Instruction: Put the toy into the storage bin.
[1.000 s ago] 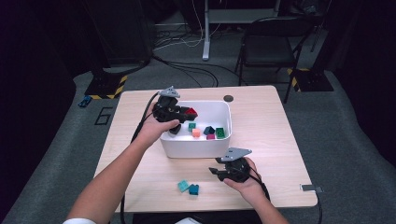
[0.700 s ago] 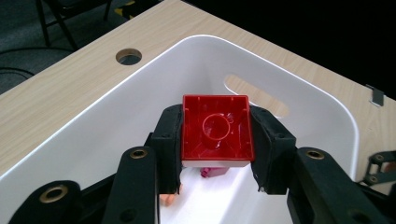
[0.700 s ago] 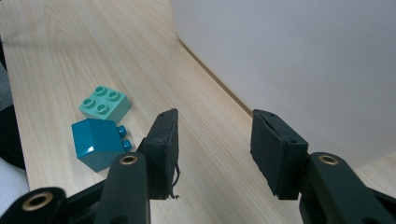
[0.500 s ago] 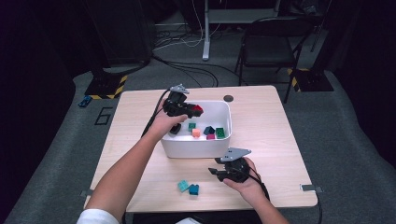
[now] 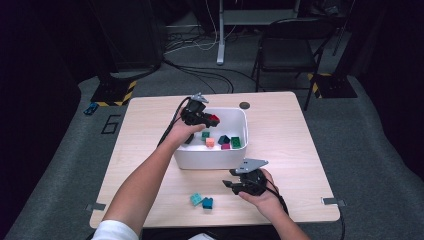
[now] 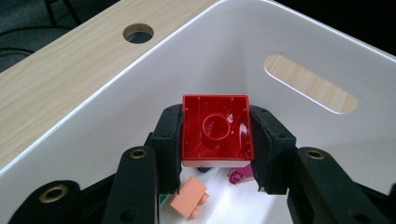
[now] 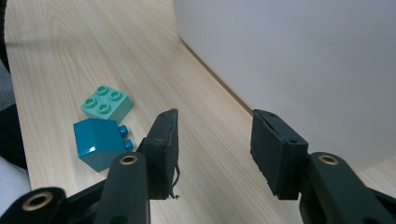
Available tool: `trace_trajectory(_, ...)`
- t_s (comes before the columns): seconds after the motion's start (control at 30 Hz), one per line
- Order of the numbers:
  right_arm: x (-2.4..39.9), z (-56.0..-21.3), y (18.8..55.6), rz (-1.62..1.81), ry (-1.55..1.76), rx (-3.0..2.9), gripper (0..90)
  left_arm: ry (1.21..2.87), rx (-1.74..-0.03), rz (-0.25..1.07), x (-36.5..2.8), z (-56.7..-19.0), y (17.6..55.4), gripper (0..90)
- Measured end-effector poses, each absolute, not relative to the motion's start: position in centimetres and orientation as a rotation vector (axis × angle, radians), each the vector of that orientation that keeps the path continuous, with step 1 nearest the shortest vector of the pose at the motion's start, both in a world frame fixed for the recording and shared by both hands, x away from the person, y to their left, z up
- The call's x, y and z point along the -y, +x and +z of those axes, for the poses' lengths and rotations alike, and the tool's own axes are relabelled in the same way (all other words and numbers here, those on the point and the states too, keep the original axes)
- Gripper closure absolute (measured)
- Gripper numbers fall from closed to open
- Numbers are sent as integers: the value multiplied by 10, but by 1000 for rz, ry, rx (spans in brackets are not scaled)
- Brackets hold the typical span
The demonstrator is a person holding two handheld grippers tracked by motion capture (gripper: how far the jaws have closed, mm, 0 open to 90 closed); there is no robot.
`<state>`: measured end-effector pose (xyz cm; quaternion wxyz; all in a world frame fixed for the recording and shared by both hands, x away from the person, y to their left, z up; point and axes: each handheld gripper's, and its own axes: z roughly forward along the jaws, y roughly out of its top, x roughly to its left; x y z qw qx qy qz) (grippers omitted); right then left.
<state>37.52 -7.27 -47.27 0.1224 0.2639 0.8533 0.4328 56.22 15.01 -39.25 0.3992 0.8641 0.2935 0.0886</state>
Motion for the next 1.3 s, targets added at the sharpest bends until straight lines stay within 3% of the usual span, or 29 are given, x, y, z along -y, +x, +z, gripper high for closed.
trace_trajectory(0.1, 72, -473, 375, 1263, 765, -2490, 515, 2209, -757, 215, -151, -394, 563, 578)
trace_trajectory(0.3, 72, -473, 375, 1259, 767, -2496, 514, 2180, -770, 221, -151, -393, 561, 476)
trace_trajectory(0.73, 63, -475, 369, 1256, 697, -2546, 484, 2047, -757, 246, -178, -358, 531, 422)
trace_trajectory(0.9, 56, -476, 365, 1261, 645, -2568, 483, 2067, -739, 339, -187, -347, 513, 419)
trace_trajectory(1.3, 42, -477, 356, 1271, 552, -2634, 482, 2064, -706, 357, -215, -345, 476, 420)
